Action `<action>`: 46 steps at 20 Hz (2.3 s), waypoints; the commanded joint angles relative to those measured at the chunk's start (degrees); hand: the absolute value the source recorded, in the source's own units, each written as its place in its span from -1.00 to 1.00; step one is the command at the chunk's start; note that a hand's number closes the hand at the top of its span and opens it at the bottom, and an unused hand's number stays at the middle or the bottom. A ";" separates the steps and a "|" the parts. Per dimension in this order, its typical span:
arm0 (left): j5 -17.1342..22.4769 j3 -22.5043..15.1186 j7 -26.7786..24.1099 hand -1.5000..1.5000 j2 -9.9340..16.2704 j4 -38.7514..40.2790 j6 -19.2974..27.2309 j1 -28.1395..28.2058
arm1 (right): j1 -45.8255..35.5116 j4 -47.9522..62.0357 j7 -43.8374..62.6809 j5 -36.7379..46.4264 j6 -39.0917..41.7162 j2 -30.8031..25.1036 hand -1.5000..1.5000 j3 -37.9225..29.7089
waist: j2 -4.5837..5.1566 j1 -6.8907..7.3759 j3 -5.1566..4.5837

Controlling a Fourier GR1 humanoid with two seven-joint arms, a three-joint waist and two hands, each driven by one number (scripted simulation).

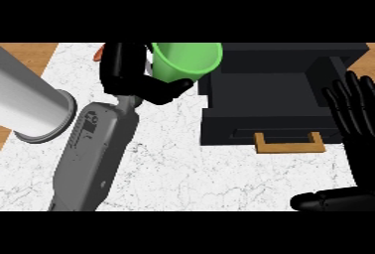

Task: Pick up the cup, place it into the drawer and close the drawer

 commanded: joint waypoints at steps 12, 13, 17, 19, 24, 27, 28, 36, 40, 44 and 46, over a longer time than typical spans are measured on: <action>-0.36 0.23 1.19 1.00 -0.25 23.33 5.59 -21.05 | -0.73 -4.27 4.74 -1.03 -1.01 -0.31 -1.00 0.20 | 0.16 -0.78 -0.02; 2.49 -4.91 -4.86 1.00 -0.25 24.66 6.97 -16.42 | -0.69 2.02 -1.86 0.75 0.34 0.07 -1.00 -0.43 | 0.28 -0.77 0.00; 6.22 -6.94 -3.75 1.00 -0.25 31.54 11.15 -24.72 | -0.45 2.01 -2.77 1.82 -0.12 1.08 -1.00 0.69 | 0.30 -1.10 0.01; 9.72 -8.74 -7.89 1.00 -0.25 36.79 12.25 -26.52 | -2.35 3.95 -2.66 0.36 1.40 -0.97 -1.00 -1.10 | 0.53 -1.89 0.02; 15.83 -15.05 -9.85 1.00 -0.25 40.71 13.18 -25.63 | -1.60 3.85 -3.33 2.50 0.17 1.49 -1.00 1.71 | 0.54 -2.43 0.02; 16.61 -15.14 -11.25 1.00 -0.25 46.30 12.45 -29.18 | -1.24 4.11 -3.99 1.37 1.25 0.29 -1.00 0.26 | 0.72 -2.80 0.04; 15.74 -16.37 -9.96 1.00 -0.25 47.67 12.83 -30.54 | -3.64 0.79 1.63 0.58 -0.61 0.38 -1.00 1.09 | 0.70 -3.01 0.01; 20.06 -24.41 -9.71 1.00 -0.26 51.83 14.52 -32.85 | -2.66 4.54 -3.70 0.58 1.36 1.12 -1.00 1.35 | 1.30 -5.27 0.10; 19.35 -27.17 -11.55 1.00 -0.26 55.59 14.47 -32.04 | -5.18 2.36 -0.36 0.85 0.15 0.98 -1.00 2.33 | 1.33 -5.01 0.05; 20.35 -31.02 -6.75 -1.00 -0.25 55.19 17.97 -34.91 | -6.35 3.23 -0.32 0.33 0.76 0.73 -1.00 2.51 | 1.48 -6.26 0.09; 20.70 -31.81 -9.57 -1.00 -0.26 55.08 18.89 -32.97 | -4.91 2.59 -1.37 -1.97 2.36 -0.05 -1.00 1.05 | 1.63 -6.81 0.10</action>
